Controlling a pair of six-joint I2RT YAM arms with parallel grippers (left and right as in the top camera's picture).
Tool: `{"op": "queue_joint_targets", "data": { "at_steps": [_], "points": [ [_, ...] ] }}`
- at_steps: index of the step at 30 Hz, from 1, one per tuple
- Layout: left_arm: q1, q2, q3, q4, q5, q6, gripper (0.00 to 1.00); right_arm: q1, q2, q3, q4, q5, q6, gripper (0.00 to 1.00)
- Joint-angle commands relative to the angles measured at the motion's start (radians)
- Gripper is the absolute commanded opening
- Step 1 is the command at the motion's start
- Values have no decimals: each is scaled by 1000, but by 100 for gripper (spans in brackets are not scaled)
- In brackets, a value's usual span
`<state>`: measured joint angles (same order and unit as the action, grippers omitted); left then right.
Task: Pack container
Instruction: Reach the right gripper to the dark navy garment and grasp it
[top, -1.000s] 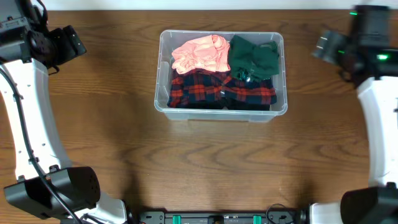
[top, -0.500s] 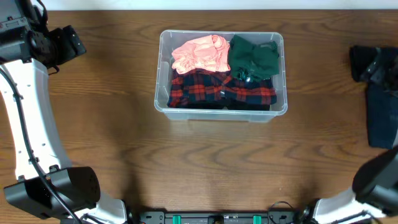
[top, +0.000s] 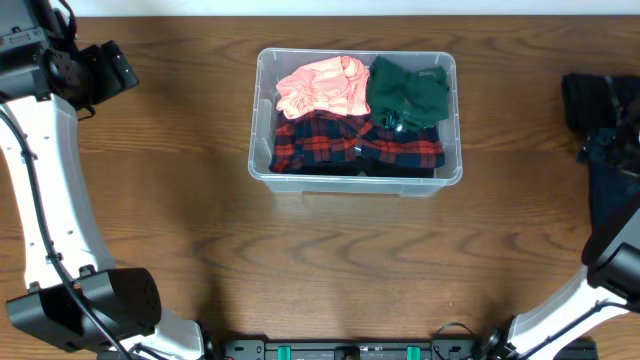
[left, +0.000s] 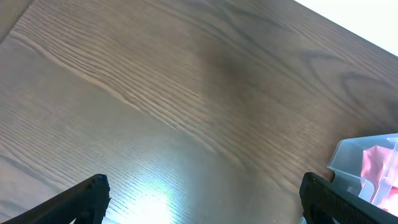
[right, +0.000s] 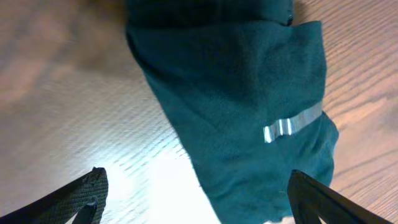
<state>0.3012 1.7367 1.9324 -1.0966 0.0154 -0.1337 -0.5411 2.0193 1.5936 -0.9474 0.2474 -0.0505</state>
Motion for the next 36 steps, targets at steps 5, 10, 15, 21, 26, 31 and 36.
{"op": "queue_joint_targets", "data": {
  "at_steps": [5,10,15,21,26,31,36],
  "points": [
    [3,1,1,-2,-9,1,98,-36,68,0,21,26,-103,86],
    [3,1,1,-2,-9,1,98,-37,87,0,54,26,-116,83],
    [3,1,1,-3,-9,1,98,-37,106,0,90,25,-116,74],
    [3,1,1,-2,-9,1,98,-36,128,-1,122,25,-115,66],
    [3,1,1,-2,-9,1,98,-36,128,-1,150,21,-115,54],
    [3,1,1,-2,-9,1,98,-36,128,-5,168,5,-113,31],
    [3,1,1,-2,-9,1,98,-36,128,-12,173,-5,-99,9]
  ]
}}
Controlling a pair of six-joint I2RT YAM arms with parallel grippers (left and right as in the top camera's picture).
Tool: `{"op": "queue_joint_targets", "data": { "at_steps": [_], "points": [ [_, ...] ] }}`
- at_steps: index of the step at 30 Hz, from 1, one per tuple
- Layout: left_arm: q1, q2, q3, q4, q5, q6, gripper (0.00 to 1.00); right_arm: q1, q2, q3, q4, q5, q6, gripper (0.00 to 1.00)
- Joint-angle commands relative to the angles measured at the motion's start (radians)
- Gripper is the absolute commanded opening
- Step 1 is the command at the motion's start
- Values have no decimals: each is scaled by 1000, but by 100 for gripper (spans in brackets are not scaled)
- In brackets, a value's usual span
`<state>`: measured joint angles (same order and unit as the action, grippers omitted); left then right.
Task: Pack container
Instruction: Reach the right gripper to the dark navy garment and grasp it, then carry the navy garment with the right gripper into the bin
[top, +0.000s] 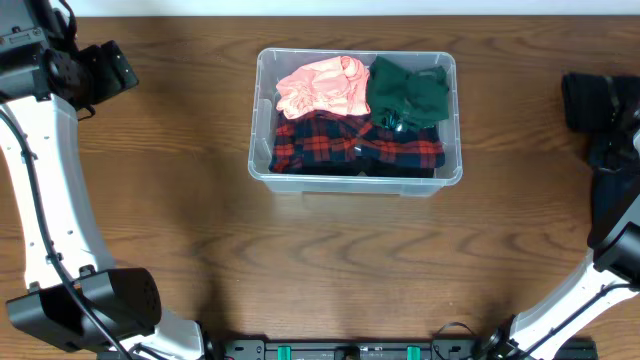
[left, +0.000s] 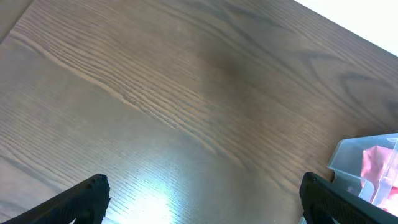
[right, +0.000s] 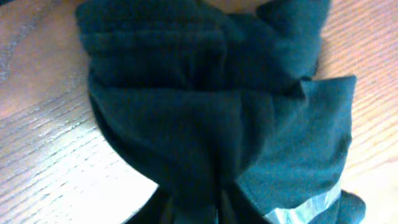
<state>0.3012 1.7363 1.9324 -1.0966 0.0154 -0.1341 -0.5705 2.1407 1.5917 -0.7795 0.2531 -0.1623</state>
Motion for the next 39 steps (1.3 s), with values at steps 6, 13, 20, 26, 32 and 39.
{"op": "queue_joint_targets", "data": {
  "at_steps": [6,13,20,26,32,39],
  "points": [
    [3,2,1,-2,-9,2,98,2,6,-7,-12,-10,46,1],
    [3,2,1,-2,-9,2,98,85,-42,13,-101,-15,18,1],
    [3,2,1,-2,-9,2,98,195,-190,13,-113,-54,19,1],
    [3,2,1,-2,-9,2,98,301,-372,13,-56,-95,-19,1],
    [3,2,1,-2,-9,2,98,414,-560,13,3,-201,-146,1],
    [3,2,1,-2,-9,2,98,609,-708,13,-3,-201,-159,1]
  ]
}}
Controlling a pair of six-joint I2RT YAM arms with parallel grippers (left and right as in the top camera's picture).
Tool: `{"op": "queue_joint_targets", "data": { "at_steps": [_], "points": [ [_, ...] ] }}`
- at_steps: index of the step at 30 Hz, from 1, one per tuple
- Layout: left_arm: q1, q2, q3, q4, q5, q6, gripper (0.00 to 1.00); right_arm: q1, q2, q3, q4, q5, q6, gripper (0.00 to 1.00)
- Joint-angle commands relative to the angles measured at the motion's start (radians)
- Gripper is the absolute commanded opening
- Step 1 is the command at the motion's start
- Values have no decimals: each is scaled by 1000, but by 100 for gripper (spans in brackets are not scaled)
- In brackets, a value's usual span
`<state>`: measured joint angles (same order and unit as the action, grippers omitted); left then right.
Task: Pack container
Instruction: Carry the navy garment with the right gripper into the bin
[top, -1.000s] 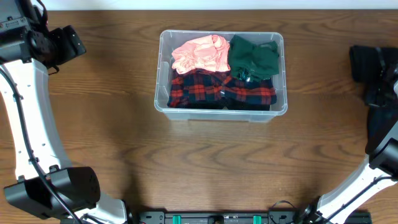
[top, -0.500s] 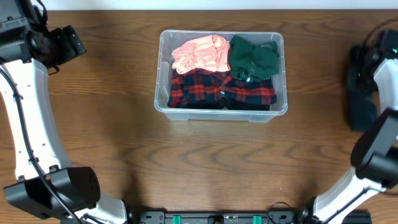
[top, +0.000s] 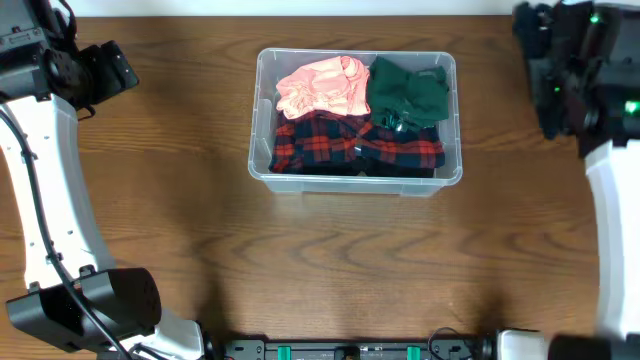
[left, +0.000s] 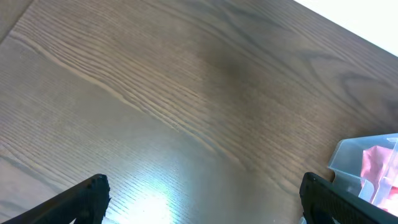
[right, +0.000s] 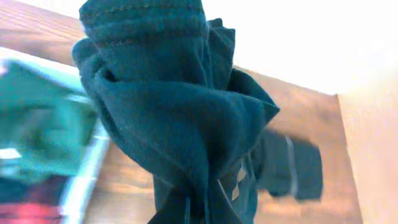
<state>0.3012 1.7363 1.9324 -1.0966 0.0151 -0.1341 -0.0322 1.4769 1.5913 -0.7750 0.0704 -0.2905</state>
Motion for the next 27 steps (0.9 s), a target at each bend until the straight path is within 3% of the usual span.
{"op": "queue_joint_targets", "data": {
  "at_steps": [1,12,27],
  "points": [
    [3,2,1,-2,-8,2,98,104,-54,13,-16,-19,-26,1],
    [3,2,1,-2,-8,2,98,508,32,13,27,79,-10,1],
    [3,2,1,-2,-8,2,98,743,229,13,72,248,-66,1]
  ]
}}
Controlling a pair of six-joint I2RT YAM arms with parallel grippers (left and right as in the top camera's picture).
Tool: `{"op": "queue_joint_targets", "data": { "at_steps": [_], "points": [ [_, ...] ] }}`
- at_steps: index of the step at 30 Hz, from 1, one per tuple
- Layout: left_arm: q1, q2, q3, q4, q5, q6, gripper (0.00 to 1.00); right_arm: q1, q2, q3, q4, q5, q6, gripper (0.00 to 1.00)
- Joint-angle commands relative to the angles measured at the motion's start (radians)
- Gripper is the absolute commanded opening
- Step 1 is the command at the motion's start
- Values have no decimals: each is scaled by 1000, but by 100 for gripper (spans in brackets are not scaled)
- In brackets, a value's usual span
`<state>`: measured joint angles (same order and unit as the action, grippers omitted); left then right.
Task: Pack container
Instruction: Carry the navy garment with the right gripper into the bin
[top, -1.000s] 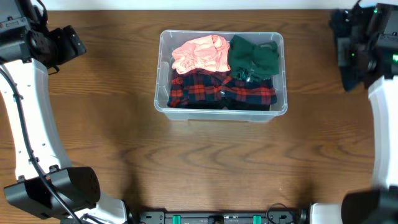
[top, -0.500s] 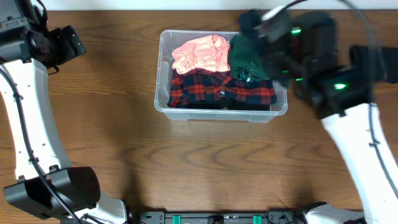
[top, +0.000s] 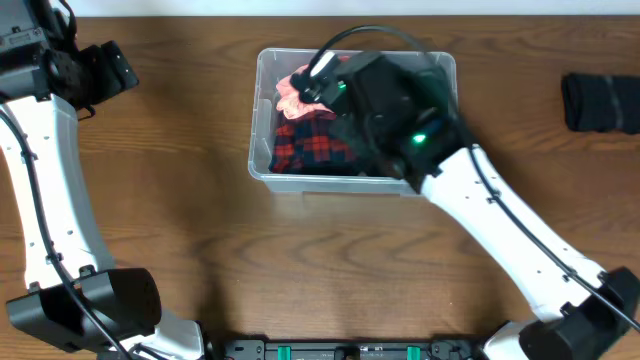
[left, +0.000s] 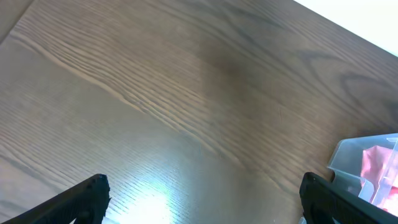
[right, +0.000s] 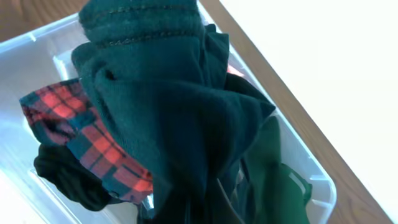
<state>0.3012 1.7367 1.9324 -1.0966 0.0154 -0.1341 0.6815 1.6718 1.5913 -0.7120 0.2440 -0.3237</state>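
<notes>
A clear plastic container stands at the table's middle back, its corner showing in the left wrist view. Inside lie a pink garment, a red plaid shirt and a green garment. My right gripper is shut on a bunched dark teal garment, which hangs over the container's inside; its fingers are hidden by the cloth. In the overhead view the right arm covers the container's right half. My left gripper stands open over bare wood at the far left.
A folded dark garment lies on the table at the right edge. The left arm stays at the back left corner, well apart from the container.
My right gripper, with the teal garment in it, has moved from the table's back right to directly over the container. The left arm has not moved.
My right gripper was open above the teal garment lying at the right edge. Then it was shut on the bunched cloth there. Then it held the garment raised at the back right, and now it holds it over the container.
</notes>
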Motion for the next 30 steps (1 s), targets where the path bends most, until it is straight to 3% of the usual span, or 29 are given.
{"op": "queue_joint_targets", "data": {
  "at_steps": [1,17,26,27,28,30],
  "points": [
    [3,1,1,-2,-9,2,98,39,46,13,13,87,-37,1],
    [3,1,1,-2,-9,2,98,118,130,13,-14,97,-60,1],
    [3,1,1,-2,-9,2,98,118,131,13,-32,4,-84,1],
    [3,1,1,-2,-9,2,98,118,131,13,-31,-6,-84,5],
    [3,1,1,-2,-9,2,98,119,131,13,-30,-10,-84,18],
    [3,1,1,-2,-9,2,98,119,131,13,-29,-15,-82,31]
  ]
}}
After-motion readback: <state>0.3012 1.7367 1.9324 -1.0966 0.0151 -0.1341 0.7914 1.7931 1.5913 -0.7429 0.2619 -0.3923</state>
